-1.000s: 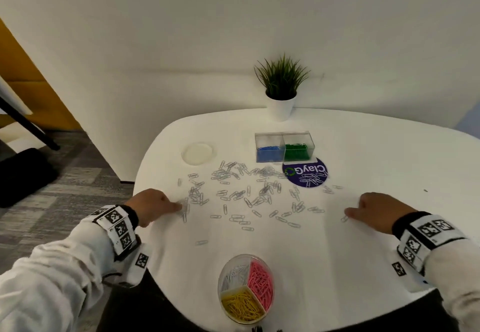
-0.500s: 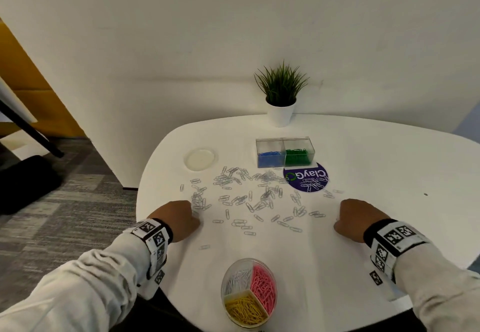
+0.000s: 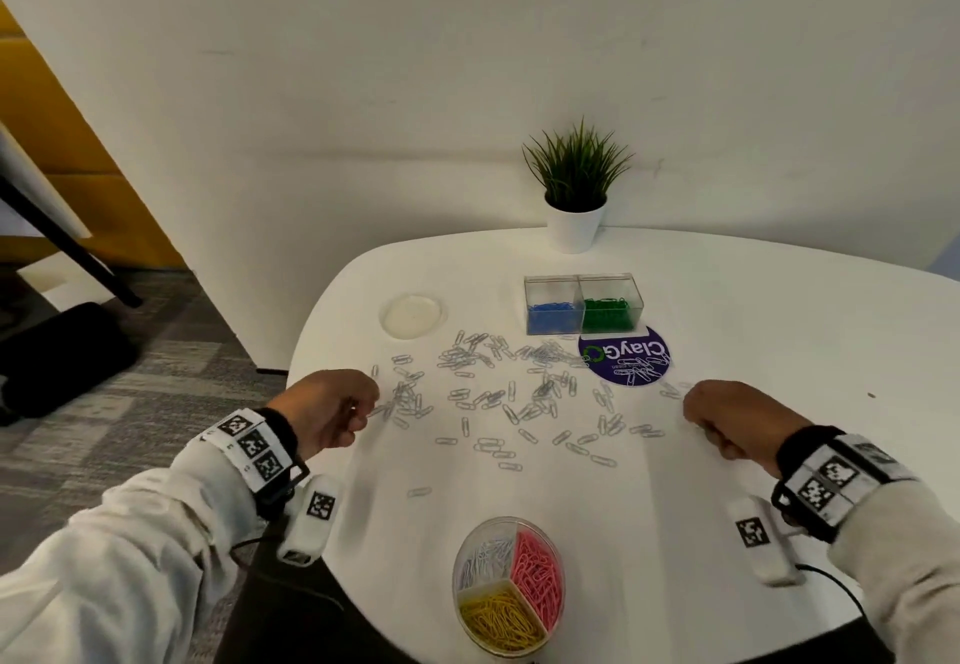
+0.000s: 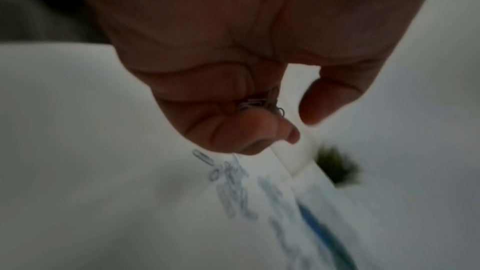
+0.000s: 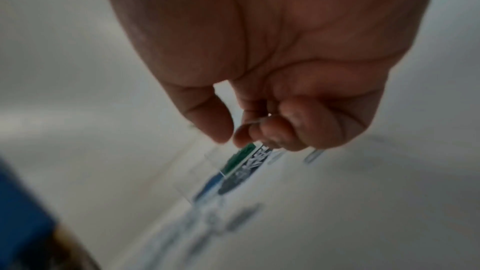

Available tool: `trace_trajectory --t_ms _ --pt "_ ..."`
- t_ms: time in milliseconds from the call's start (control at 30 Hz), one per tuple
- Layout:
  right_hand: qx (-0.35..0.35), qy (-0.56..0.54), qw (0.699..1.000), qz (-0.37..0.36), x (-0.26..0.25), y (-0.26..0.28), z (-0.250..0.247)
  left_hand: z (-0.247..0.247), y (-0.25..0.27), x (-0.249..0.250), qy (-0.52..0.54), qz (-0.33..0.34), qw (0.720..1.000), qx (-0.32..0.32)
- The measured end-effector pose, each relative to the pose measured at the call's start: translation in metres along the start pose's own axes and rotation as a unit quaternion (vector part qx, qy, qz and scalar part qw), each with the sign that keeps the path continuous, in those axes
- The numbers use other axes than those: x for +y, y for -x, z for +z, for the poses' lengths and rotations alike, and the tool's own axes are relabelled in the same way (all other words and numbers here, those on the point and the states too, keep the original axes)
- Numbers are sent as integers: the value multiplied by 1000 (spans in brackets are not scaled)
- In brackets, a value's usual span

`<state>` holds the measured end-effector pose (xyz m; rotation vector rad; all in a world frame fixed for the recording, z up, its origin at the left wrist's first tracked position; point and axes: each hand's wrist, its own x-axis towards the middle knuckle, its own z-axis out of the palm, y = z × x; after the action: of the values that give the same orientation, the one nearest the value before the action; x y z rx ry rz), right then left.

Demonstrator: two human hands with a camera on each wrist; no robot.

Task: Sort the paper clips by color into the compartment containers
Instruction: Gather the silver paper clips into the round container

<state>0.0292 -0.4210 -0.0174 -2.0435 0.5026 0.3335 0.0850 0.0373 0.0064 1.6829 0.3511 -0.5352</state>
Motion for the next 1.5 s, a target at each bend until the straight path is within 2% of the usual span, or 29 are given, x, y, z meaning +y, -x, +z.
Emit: trace_trajectory --t_ms 33,67,100,133,200,333,400,500,633,733,800,867,933,1000,1067,1100,1167,1233,1300,1367,1433,1500 --pt "22 156 987 -35 3 -4 0 4 0 -3 -99 20 995 -19" --pt "39 281 957 -60 6 -6 0 11 1 -5 -204 39 977 -50" --pt "50 348 934 -69 9 -6 -3 19 4 -7 -306 54 947 -79" --pt "54 373 923 -72 12 -6 -5 26 7 -9 -393 72 912 -94" --pt "48 391 915 -84 16 -5 -8 39 16 -14 -504 117 851 -83" --pt "48 413 902 -119 16 -5 -6 52 28 -24 -624 190 755 -67" --pt "57 418 899 -115 17 -7 -7 53 27 -30 -653 214 722 -74" --pt "63 434 893 -98 17 -9 -9 54 27 -42 -672 226 700 -88" --pt "38 441 894 -63 18 -5 -5 52 30 -51 -695 246 669 -90" --pt "-2 444 892 -83 1 13 5 52 26 -50 -689 239 680 -80" --pt "-35 434 887 -153 -24 36 26 49 21 -47 -661 212 716 -76" --pt "-90 413 870 -254 -55 69 60 45 19 -42 -617 192 759 -71" --pt "-138 398 832 -360 -79 103 97 43 23 -35 -577 185 792 -70" --pt "-159 407 787 -436 -88 121 127 42 29 -26 -513 153 840 -83" --pt "-172 452 746 -458 -88 125 147 43 37 -17 -442 107 885 -104" --pt "-175 478 729 -457 -86 125 154 44 42 -13 -425 99 893 -112" --pt "-180 512 706 -455 -83 128 157 46 50 -8 -424 108 890 -129" --pt "-183 501 708 -463 -81 130 149 50 59 -3 -435 132 878 -152" --pt "-180 438 745 -471 -80 131 134 57 69 -1 -444 162 863 -179" --pt "-157 367 795 -456 -76 126 119 70 79 -2 -473 216 832 -195" --pt "-97 341 824 -442 -62 111 105 85 88 -7 -504 270 794 -206" --pt "-39 360 844 -395 -45 88 88 100 93 -15 -555 313 740 -215"
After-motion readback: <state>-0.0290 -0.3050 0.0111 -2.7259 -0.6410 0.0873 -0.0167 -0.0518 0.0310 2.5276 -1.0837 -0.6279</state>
